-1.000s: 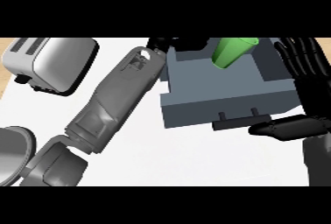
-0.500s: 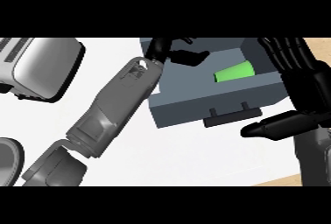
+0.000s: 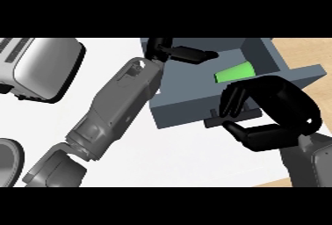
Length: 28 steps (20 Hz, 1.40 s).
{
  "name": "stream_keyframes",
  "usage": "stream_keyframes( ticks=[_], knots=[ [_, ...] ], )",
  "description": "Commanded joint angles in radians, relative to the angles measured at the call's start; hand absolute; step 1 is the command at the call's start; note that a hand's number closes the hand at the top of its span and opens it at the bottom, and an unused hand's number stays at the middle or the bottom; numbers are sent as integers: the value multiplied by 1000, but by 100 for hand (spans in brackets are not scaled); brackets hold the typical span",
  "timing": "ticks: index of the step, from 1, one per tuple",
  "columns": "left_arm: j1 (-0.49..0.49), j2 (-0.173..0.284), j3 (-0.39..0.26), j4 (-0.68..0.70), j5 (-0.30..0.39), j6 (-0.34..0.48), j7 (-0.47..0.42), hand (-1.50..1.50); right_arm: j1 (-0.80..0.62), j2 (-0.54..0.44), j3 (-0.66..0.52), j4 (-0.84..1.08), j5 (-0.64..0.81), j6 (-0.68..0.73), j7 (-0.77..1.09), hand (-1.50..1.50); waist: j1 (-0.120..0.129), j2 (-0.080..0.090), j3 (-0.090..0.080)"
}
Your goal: Pick up the cup, place it into the drawer and close the drawer
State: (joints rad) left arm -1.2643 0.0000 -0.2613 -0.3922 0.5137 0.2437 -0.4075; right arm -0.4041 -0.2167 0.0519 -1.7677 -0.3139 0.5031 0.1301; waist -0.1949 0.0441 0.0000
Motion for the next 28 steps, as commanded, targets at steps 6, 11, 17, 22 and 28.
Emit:
stream_keyframes(
  ticks=[6,11,17,22,28],
  knots=[
    [-15,0,11,14,104,80,-93,-150,50,-165,123,-6,166,147,104,-150,74,-20,0],
    [-6,0,37,28,124,44,-87,-150,145,-174,199,-37,491,52,0,-150,137,-30,2],
    [69,1,68,15,128,-4,-186,-150,82,-119,287,275,711,-71,-106,-150,198,-27,1],
    [125,47,62,-80,131,-41,-138,-150,-4,-81,327,588,821,-138,-230,-150,248,-38,1],
    [263,51,48,-174,133,-69,-164,-150,-170,-62,240,956,858,-246,-393,150,288,-33,3]
  ],
)
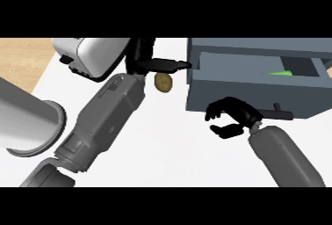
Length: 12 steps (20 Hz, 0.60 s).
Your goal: Pick up the cup, place it into the drawer and close the drawer
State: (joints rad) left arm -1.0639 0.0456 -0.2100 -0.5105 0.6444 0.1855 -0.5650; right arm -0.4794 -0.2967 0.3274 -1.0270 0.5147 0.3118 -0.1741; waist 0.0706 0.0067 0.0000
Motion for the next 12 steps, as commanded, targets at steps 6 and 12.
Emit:
stream_keyframes(
  ticks=[6,12],
  knots=[
    [90,90,1,-129,17,-79,61,-150,-249,4,-170,396,-9,-157,-196,150,65,16,5],
    [143,114,-11,-176,15,-107,71,-150,-409,-77,-290,517,-65,-167,-212,150,98,28,6]
  ],
)
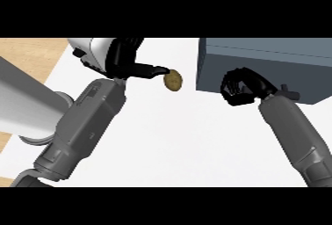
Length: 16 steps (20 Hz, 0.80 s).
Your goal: Pick up the cup, place it into the drawer and close the drawer
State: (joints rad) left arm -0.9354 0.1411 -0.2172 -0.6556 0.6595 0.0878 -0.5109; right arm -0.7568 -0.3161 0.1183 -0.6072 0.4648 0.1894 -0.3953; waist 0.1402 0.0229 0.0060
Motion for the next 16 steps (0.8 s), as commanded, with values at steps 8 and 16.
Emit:
stream_keyframes(
  ticks=[8,16],
  knots=[
    [53,56,-13,-68,3,-69,29,-150,-164,-111,-134,90,-70,1,35,150,56,19,-1],
    [108,51,-28,-82,3,-108,19,-150,-175,-157,-164,34,-126,96,60,150,81,23,-4]
  ],
)
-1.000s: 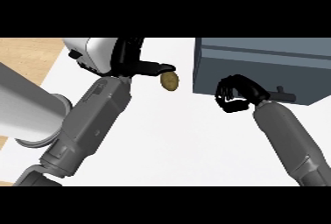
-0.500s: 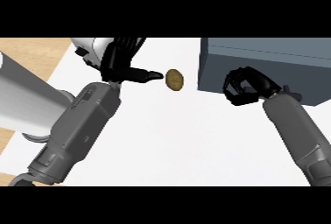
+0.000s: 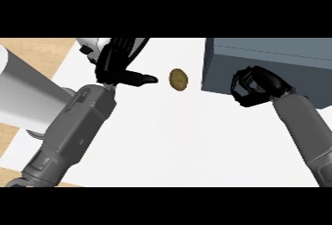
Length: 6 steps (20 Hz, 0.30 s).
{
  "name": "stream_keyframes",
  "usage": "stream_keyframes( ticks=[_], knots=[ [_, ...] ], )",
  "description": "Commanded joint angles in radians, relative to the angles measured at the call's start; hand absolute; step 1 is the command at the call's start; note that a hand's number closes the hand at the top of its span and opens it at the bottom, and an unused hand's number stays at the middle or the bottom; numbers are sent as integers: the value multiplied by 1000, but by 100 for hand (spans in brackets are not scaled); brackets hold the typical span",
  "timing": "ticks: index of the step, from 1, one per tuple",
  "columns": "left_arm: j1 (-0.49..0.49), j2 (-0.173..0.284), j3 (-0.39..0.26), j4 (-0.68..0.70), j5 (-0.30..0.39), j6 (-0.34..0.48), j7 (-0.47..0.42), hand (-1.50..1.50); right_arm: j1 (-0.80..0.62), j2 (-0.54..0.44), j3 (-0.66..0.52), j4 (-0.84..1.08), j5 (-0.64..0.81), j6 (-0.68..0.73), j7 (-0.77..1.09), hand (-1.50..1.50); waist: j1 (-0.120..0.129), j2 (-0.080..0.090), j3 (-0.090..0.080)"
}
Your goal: Pick up the cup, place it into the drawer and close the drawer
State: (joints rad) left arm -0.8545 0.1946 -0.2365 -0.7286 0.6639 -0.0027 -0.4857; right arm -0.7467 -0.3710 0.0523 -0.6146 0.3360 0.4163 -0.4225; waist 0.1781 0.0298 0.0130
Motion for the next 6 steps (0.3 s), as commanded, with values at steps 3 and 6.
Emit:
stream_keyframes(
  ticks=[3,6],
  knots=[
    [25,7,4,-15,12,-24,3,-150,-173,-115,-105,23,-12,-107,89,150,44,19,-11],
    [30,4,-2,-23,11,-34,4,-150,-154,-126,-104,7,-20,-83,87,150,48,24,-10]
  ],
)
